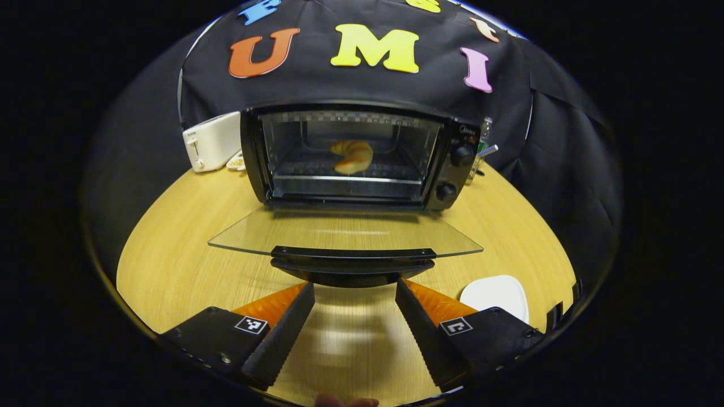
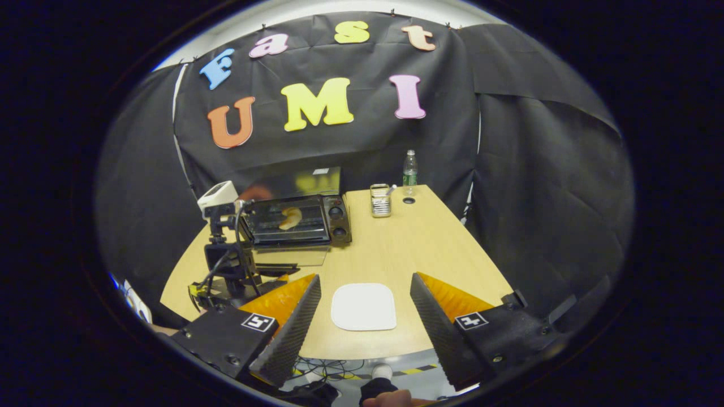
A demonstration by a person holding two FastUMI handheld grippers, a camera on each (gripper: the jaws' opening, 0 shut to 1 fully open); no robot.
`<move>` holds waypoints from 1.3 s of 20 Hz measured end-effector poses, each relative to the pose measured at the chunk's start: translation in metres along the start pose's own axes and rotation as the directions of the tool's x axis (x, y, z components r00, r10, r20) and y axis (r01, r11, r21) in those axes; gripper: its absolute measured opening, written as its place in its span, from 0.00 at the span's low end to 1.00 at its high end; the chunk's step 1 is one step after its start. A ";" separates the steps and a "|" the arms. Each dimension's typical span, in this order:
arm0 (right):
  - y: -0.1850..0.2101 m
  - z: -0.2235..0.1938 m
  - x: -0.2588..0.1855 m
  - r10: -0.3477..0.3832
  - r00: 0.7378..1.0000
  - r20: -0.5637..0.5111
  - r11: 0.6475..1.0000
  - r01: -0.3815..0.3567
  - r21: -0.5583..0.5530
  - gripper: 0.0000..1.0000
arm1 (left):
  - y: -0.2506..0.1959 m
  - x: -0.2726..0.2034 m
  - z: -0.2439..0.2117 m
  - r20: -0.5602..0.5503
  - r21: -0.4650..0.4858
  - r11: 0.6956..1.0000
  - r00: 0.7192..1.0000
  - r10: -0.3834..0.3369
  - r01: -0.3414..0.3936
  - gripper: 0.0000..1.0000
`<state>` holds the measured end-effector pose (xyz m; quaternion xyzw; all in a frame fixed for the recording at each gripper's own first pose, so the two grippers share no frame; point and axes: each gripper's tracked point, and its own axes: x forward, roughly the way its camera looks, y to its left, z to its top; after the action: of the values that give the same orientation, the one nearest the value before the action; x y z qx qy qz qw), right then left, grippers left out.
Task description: Open the electric oven with the left hand, put the food in, and close the electric oven.
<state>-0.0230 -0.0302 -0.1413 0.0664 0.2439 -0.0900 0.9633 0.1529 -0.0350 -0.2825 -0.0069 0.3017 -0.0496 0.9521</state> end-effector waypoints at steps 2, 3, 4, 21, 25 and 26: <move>-0.001 0.004 -0.003 0.015 1.000 0.013 1.000 -0.015 0.005 0.97 | -0.003 -0.006 0.037 0.074 0.018 1.000 0.997 -0.007 0.006 0.95; -0.003 0.008 -0.004 0.023 1.000 0.021 1.000 -0.023 0.004 0.97 | -0.002 -0.008 0.057 0.110 0.022 1.000 0.994 -0.007 0.004 0.95; -0.006 0.013 -0.005 0.028 0.999 0.032 1.000 -0.028 0.002 0.97 | -0.003 -0.009 0.075 0.143 0.018 1.000 0.990 -0.011 0.009 0.95; -0.004 0.097 -0.041 0.260 0.926 0.274 0.961 -0.222 -0.163 0.97 | -0.063 -0.274 0.203 0.539 -0.026 0.997 0.841 -0.042 0.067 0.94; 0.009 0.085 -0.086 0.247 0.917 0.314 0.967 -0.214 -0.136 0.96 | -0.054 -0.336 0.170 0.547 -0.050 0.997 0.837 -0.020 0.056 0.94; 0.013 0.083 -0.099 0.245 0.912 0.328 0.968 -0.211 -0.135 0.96 | -0.050 -0.349 0.160 0.547 -0.060 0.997 0.837 -0.012 0.054 0.94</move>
<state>-0.0681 -0.0181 -0.0197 0.0310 0.0673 0.0248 0.9969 -0.0436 -0.0530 0.0508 -0.0605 0.0195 -0.0510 0.9967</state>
